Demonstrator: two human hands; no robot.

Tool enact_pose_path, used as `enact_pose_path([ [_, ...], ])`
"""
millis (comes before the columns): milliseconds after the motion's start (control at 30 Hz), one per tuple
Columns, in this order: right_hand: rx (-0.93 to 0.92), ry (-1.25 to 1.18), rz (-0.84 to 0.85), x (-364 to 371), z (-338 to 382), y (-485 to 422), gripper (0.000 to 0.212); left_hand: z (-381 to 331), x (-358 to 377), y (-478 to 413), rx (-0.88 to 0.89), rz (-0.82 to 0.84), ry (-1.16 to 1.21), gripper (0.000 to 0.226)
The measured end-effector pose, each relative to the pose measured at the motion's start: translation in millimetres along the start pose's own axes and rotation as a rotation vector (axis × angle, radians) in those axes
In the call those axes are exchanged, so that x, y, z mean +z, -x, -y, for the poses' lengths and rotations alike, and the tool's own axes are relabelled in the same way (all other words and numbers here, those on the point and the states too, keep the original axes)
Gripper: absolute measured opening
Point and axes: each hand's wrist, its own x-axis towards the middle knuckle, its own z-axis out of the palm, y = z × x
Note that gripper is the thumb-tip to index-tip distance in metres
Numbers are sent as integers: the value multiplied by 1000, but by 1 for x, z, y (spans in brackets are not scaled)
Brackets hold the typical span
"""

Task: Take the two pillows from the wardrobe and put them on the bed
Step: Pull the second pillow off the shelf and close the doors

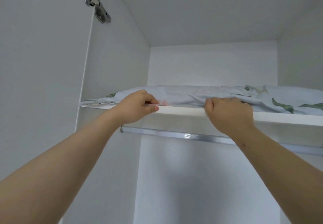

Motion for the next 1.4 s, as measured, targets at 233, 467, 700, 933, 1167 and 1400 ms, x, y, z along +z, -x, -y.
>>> enact_pose_path([
  [233, 158, -216, -21, -3, 1, -2, 34, -8, 6, -5, -27, -136, -57, 18],
  [467, 99, -378, 219, -24, -9, 8, 53, -21, 17, 39, 103, -375, -70, 25],
  [700, 192, -633, -137, -47, -26, 26, 50, -37, -31, 117, 349, -240, 77, 16],
  [933, 117, -447, -53, -71, 0, -10, 48, -74, -57, 73, 115, -168, 440, 17],
  [1167, 76, -408, 70, -51, 9, -9, 35, -61, -29, 12, -106, -82, -587, 42],
  [1400, -127, -454, -70, -75, -6, 7, 7, -49, -22, 50, 225, -468, -435, 32],
])
